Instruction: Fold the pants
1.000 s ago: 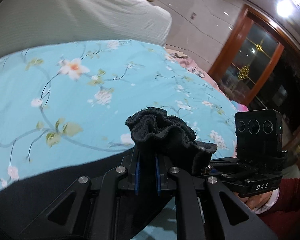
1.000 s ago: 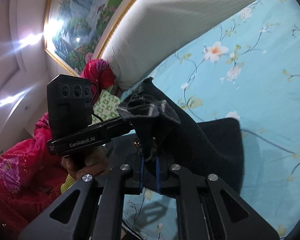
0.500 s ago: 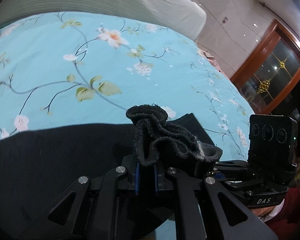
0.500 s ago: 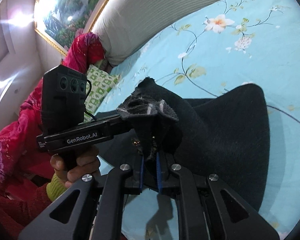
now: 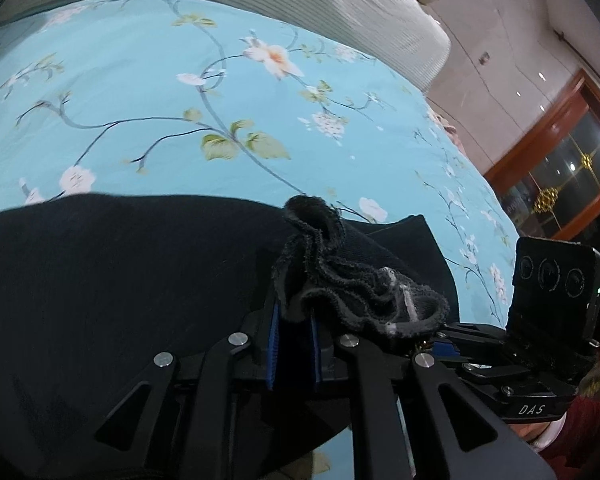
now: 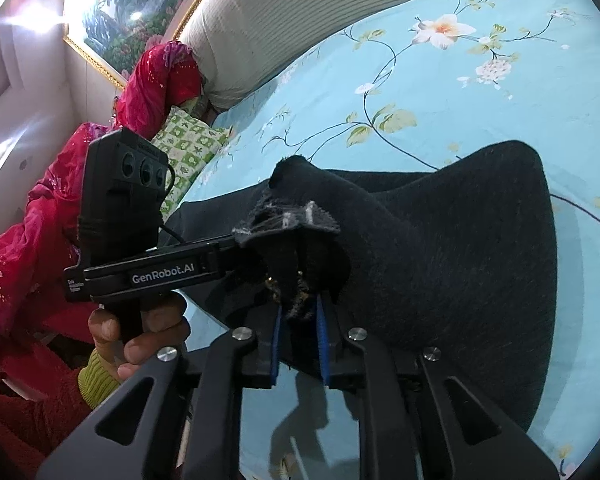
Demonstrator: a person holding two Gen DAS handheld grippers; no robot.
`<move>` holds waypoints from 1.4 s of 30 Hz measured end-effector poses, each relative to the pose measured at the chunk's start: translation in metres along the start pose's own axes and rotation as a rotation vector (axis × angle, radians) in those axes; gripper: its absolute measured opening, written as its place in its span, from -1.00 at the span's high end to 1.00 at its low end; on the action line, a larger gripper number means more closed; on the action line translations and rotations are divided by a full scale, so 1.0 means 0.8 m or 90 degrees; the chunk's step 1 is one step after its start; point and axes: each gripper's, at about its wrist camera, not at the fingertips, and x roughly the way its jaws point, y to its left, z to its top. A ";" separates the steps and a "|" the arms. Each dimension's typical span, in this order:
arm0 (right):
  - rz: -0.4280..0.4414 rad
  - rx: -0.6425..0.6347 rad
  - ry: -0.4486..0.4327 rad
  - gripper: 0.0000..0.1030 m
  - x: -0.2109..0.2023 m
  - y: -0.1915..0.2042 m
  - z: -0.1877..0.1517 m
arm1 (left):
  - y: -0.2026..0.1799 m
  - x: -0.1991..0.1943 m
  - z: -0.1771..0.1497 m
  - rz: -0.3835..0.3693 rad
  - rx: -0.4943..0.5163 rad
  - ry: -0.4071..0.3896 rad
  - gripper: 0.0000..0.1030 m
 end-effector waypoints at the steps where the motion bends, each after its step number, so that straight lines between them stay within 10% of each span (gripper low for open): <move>1: 0.000 -0.001 0.002 0.64 0.001 0.000 0.000 | 0.002 -0.004 -0.002 0.002 -0.008 -0.003 0.68; 6: 0.006 -0.004 0.011 0.49 0.003 0.006 -0.001 | 0.019 -0.024 -0.014 0.008 -0.061 -0.021 0.15; 15: 0.037 -0.036 0.042 0.34 0.011 0.033 -0.005 | 0.052 -0.076 -0.048 0.003 -0.160 -0.075 -0.18; 42: 0.095 -0.148 0.102 0.08 0.091 0.120 0.039 | 0.195 -0.236 -0.176 0.146 -0.445 -0.226 -0.32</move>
